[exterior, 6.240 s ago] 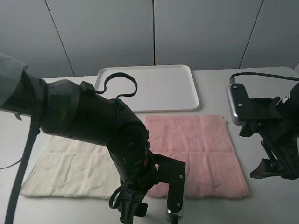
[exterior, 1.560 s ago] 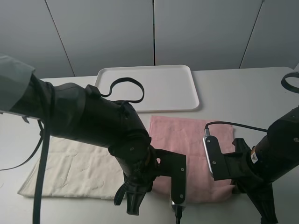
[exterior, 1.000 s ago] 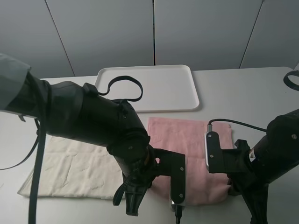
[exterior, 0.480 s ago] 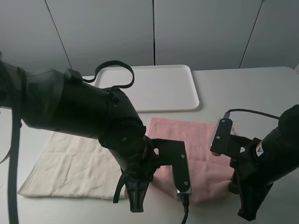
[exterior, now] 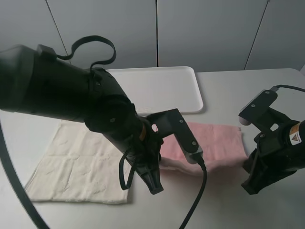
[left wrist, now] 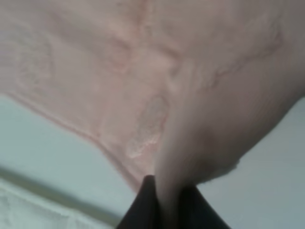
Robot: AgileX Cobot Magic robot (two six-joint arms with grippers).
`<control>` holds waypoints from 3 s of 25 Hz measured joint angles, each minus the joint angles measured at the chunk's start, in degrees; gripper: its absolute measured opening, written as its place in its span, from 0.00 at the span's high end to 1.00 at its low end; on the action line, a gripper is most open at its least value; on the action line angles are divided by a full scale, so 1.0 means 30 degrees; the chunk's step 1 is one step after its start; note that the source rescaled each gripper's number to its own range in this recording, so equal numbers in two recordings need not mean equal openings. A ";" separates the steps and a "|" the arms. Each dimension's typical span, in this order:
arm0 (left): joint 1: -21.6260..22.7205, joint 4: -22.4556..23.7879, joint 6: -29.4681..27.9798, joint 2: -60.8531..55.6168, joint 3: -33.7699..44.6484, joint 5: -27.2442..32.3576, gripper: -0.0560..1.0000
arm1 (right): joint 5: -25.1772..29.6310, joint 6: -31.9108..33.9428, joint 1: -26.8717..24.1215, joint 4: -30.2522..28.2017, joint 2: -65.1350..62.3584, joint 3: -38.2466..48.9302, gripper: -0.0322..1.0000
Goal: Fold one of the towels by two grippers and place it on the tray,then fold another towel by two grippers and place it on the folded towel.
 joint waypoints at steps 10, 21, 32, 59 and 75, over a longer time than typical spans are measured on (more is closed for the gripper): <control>0.1087 -0.1136 -0.0993 -0.0400 0.0000 -0.1168 0.94 | -0.0734 0.6158 0.0000 -0.2260 -0.0111 0.0000 0.96; 0.1098 -0.1469 -0.1486 -0.0400 0.0000 -0.3858 0.94 | -0.1745 1.4221 0.0000 -0.8822 -0.0111 0.0000 0.96; 0.1691 -0.1469 -0.2692 -0.0006 0.0000 -0.4557 0.66 | -0.3112 2.0325 0.0000 -1.4304 0.0472 0.0000 0.61; 0.4915 -0.2947 -0.6613 0.1581 -0.4664 0.1200 0.00 | 0.0883 1.7301 -0.2777 -0.7222 0.3649 -0.5736 0.00; 0.5156 -0.4358 -0.6165 0.6638 -0.9939 0.6349 0.00 | 0.4513 0.9168 -0.4634 -0.1021 0.8037 -0.8603 0.00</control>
